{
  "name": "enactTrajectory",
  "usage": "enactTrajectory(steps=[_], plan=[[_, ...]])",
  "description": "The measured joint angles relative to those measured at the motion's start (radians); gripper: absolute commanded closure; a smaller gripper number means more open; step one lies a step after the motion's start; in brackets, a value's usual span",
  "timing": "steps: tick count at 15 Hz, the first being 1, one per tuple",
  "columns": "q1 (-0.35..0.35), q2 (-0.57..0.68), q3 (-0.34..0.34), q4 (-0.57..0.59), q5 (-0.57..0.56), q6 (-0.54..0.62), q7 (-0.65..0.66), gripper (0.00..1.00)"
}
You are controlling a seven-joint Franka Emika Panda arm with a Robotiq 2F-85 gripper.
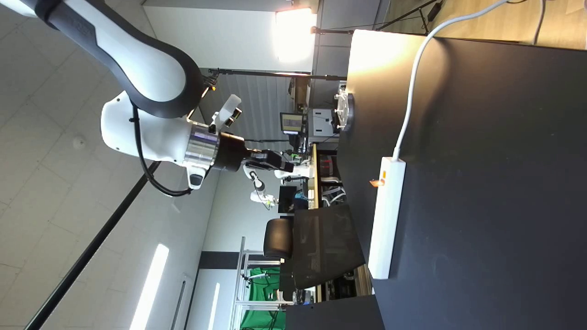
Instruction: Push the switch of the extension cord
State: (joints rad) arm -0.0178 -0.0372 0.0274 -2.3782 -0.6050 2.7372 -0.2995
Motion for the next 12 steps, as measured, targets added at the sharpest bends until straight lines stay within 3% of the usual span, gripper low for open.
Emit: enactTrajectory(steps=[2,8,12], plan=[[-0.004,0.004,0.000,0.000,-0.033,0.000,0.033,1.00],[-0.023,0.077,-0.002,0.008,-0.268,-0.006,0.383,1.00],[-0.022,0.156,-0.002,0.024,-0.289,0.003,0.536,1.00]])
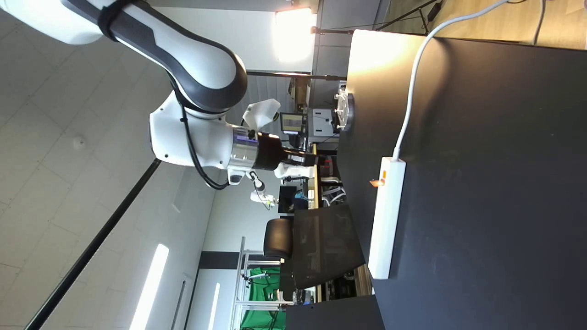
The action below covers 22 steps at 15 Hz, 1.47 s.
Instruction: Push the switch of the extension cord
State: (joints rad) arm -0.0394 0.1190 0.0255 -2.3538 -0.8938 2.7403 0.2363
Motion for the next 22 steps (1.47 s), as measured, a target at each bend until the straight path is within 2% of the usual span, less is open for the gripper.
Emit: enactTrajectory(steps=[9,22], plan=[[0.002,0.171,-0.025,0.087,-0.032,0.115,0.159,1.00],[0.009,0.362,-0.022,0.189,-0.011,0.135,0.159,1.00]])
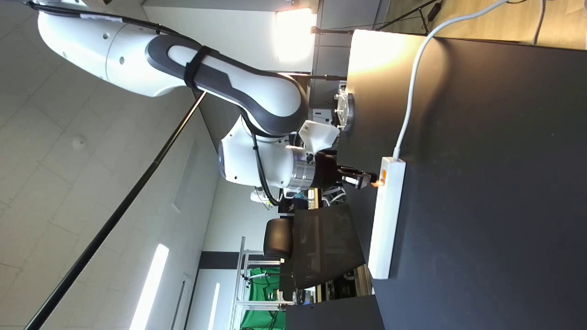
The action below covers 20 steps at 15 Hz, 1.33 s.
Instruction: Push the switch of the extension cord
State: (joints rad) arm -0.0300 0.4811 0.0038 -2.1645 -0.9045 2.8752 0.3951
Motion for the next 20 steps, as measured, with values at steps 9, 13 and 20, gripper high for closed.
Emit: enactTrajectory(steps=[9,13,20], plan=[[-0.004,0.059,0.000,0.051,0.005,-0.003,-0.007,1.00],[-0.005,0.072,0.000,0.059,0.009,-0.007,-0.007,1.00],[-0.010,0.074,-0.001,0.063,0.048,-0.009,-0.028,1.00]])
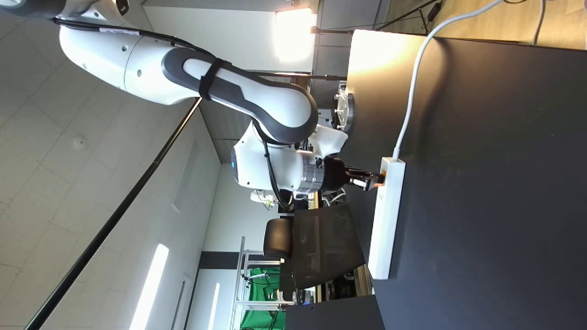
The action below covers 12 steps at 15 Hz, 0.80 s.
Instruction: Push the switch of the extension cord
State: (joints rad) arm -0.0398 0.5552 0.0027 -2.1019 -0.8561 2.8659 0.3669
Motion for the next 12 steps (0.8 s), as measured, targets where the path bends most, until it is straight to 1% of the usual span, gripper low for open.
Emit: enactTrajectory(steps=[12], plan=[[0.009,-0.002,-0.014,0.003,-0.006,0.000,0.000,1.00]])
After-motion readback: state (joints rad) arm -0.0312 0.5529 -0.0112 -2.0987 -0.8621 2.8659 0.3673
